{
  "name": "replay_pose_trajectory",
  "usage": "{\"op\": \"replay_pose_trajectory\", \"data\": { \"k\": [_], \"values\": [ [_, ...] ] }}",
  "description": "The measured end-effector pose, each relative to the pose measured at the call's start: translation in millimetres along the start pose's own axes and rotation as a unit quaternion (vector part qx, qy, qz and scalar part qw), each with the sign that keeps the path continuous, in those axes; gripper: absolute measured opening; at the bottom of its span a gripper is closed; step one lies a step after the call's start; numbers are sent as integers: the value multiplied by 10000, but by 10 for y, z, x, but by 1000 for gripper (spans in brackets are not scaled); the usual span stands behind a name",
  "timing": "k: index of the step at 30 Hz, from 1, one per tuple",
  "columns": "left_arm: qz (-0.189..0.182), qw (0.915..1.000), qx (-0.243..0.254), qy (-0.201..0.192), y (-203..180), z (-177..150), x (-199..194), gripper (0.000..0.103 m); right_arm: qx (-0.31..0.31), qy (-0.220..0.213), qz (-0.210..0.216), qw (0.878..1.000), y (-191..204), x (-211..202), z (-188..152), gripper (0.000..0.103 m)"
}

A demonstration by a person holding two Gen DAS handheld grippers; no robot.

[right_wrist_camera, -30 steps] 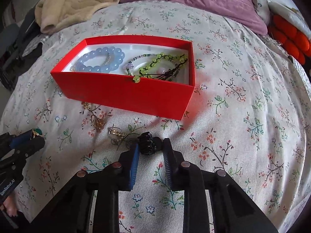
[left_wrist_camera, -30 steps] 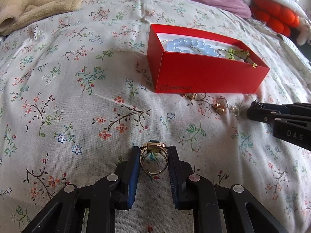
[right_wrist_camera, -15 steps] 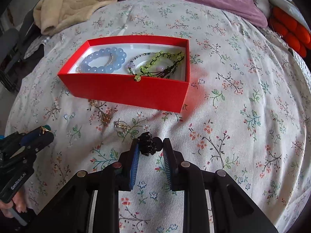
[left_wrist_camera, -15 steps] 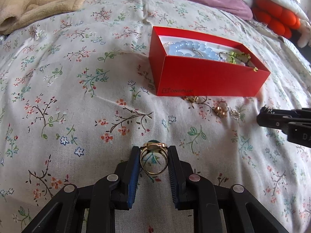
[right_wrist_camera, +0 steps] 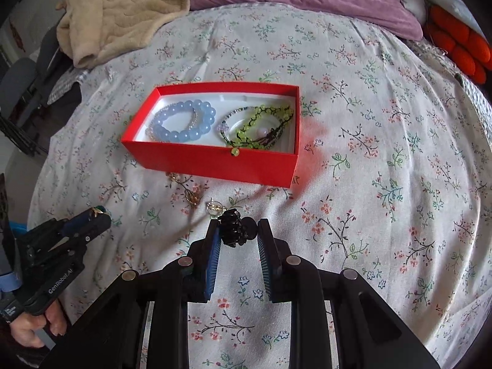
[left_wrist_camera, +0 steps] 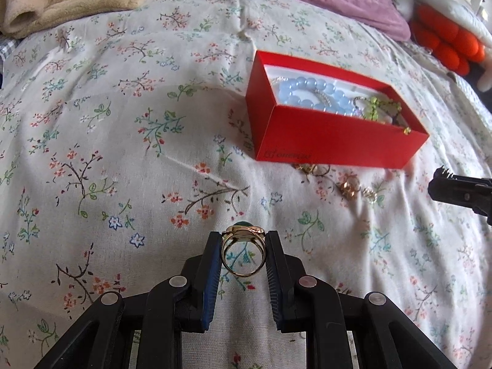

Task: Organize jewelry
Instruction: 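Carry the gold ring and black-bead ring up over the red box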

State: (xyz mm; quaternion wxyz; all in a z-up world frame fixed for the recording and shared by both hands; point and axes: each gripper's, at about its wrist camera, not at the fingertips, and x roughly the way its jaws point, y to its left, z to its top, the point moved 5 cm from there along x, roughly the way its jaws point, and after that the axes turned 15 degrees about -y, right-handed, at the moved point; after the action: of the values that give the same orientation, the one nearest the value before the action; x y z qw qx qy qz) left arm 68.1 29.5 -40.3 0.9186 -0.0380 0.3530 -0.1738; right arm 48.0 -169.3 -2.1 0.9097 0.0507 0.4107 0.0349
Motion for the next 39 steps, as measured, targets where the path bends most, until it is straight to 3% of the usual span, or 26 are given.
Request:
{"op": "replay_pose_trajectory", "data": {
  "k": [21, 33, 39],
  "values": [
    [-110, 9979, 433, -474, -398, 609, -67, 22, 515, -300, 233, 9979, 10, -48, 490, 26],
    [-496, 9912, 1123, -495, -693, 781, 319, 22, 883, -124, 388, 9953, -195, 246, 613, 26],
    [-350, 9925, 1139, -287, -669, 818, 558, 22, 916, 2, 439, 9948, -234, 391, 609, 26]
  ]
}}
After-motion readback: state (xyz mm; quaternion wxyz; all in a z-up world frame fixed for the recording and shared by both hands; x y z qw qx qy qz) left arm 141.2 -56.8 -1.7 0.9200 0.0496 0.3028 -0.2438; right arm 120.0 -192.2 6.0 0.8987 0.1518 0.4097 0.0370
